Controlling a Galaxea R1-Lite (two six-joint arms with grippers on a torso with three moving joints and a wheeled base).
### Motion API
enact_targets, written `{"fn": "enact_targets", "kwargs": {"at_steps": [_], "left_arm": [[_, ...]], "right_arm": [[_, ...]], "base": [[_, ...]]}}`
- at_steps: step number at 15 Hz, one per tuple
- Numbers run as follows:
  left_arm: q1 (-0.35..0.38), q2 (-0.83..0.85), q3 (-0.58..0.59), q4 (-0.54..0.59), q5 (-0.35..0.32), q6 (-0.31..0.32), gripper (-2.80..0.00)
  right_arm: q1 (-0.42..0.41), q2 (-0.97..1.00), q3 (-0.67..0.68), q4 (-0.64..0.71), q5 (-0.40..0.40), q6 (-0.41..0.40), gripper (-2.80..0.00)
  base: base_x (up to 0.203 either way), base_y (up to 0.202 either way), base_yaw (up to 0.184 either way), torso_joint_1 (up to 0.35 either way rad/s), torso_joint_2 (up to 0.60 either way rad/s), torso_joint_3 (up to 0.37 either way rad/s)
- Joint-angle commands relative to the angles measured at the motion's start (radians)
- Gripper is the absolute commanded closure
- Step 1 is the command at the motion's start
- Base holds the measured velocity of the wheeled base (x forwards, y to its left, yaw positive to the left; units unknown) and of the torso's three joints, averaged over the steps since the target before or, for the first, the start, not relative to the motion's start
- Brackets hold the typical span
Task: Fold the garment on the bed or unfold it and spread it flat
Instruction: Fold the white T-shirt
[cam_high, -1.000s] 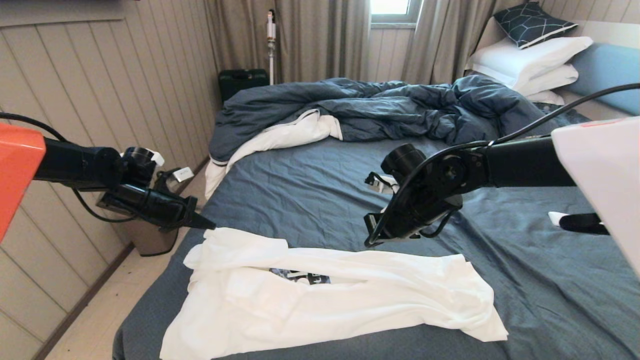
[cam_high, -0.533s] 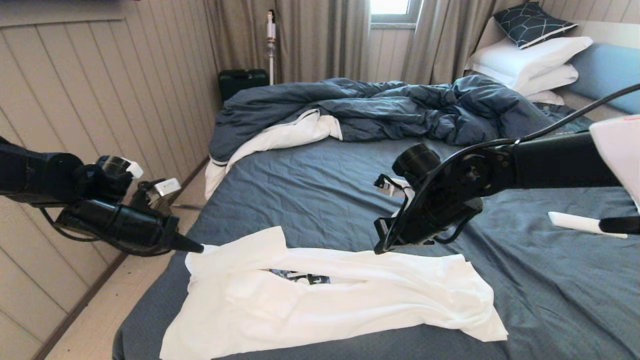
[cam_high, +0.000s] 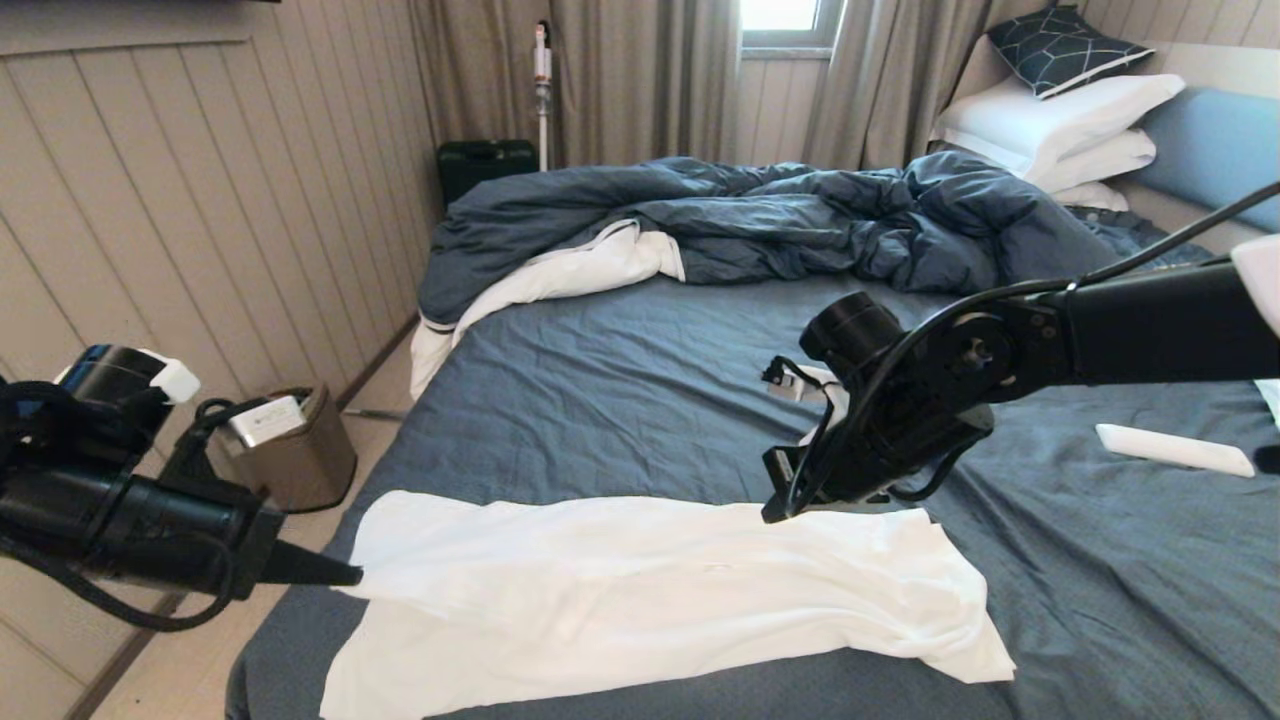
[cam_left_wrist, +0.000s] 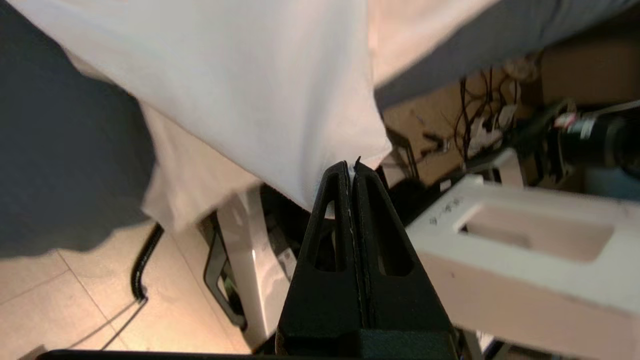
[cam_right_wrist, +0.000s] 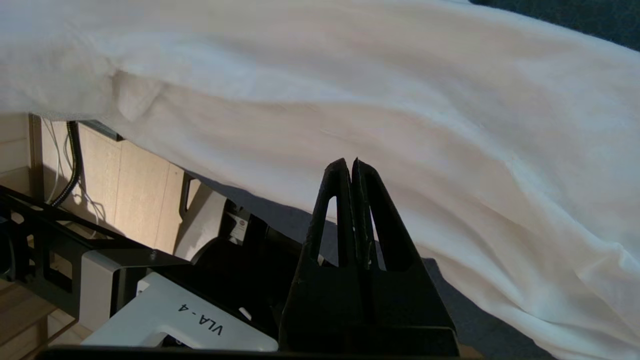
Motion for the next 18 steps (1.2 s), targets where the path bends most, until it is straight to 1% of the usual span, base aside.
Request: {"fn": "enact_targets", "kwargs": {"at_steps": [1,5,9,11,14,18], "left_arm": [[-0.016,-0.071,0.076,0.001,-0.005,0.011,0.00],[-0.022,-0.108,0.141,-0.001,-0.014,0.018,0.00],[-0.022,-0.159,0.135,0.010,-0.015,0.018,0.00],[-0.022,-0.183,0.128,0.040,-0.014,0.019,0.00],[-0.022,-0.185,0.121,0.050,-0.014,0.019,0.00],[-0.022,-0.180,0.124,0.050,-0.014,0.019,0.00]], "right_arm": [[0.000,0.000,0.001,0.003,0.002,0.001,0.00],[0.011,0.014,-0.008,0.003,0.002,0.001,0.00],[0.005,0.076,-0.032,0.003,0.002,0.000,0.00],[0.000,0.122,-0.056,0.003,0.001,0.000,0.00],[0.001,0.205,-0.115,0.003,0.000,0.001,0.00],[0.011,0.271,-0.145,0.003,0.000,0.000,0.00]], "base": [[0.000,0.000,0.000,0.000,0.00,0.000],[0.000,0.000,0.000,0.000,0.00,0.000],[0.000,0.000,0.000,0.000,0.00,0.000],[0.000,0.000,0.000,0.000,0.00,0.000],[0.000,0.000,0.000,0.000,0.00,0.000],[0.000,0.000,0.000,0.000,0.00,0.000]]}}
